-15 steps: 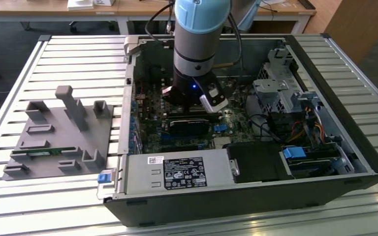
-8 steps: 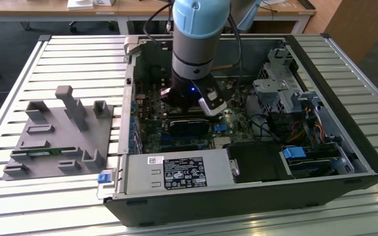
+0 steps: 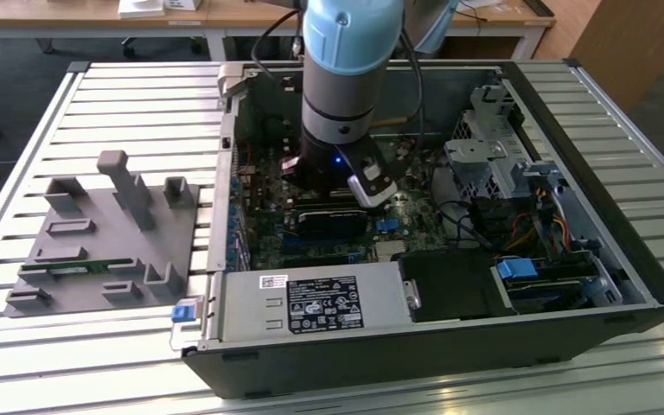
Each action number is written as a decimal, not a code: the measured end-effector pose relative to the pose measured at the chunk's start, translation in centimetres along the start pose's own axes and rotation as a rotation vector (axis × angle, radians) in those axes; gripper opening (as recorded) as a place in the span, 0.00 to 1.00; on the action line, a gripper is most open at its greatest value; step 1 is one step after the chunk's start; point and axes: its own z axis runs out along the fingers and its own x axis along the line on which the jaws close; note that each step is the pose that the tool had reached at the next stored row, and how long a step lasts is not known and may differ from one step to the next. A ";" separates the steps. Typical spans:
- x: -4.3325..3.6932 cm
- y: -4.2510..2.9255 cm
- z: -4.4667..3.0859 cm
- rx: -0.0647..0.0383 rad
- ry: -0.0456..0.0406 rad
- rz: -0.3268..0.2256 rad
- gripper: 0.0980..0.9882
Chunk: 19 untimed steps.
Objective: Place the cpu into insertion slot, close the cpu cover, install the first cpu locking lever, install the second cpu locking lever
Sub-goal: 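Install the second cpu locking lever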
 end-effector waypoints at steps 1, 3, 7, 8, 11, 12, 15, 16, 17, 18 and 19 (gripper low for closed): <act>0.00 -0.02 0.09 0.000 0.0000 0.000 0.01; 0.03 -0.06 0.22 -0.004 0.0000 0.000 0.01; 0.19 -0.08 0.41 -0.018 -0.0004 0.000 0.01; 0.23 -0.09 0.46 -0.023 -0.0006 0.000 0.01; 0.30 -0.13 0.65 -0.031 -0.0009 -0.001 0.01; 0.32 -0.14 0.72 -0.034 -0.0010 -0.001 0.01; 0.37 -0.19 0.92 -0.042 -0.0011 -0.001 0.01; 0.39 -0.21 0.98 -0.046 -0.0012 -0.001 0.01; 0.41 -0.21 1.02 -0.050 -0.0015 -0.001 0.01; 0.45 -0.21 1.05 -0.053 -0.0017 -0.001 0.01; 0.50 -0.22 1.07 -0.057 -0.0017 -0.001 0.01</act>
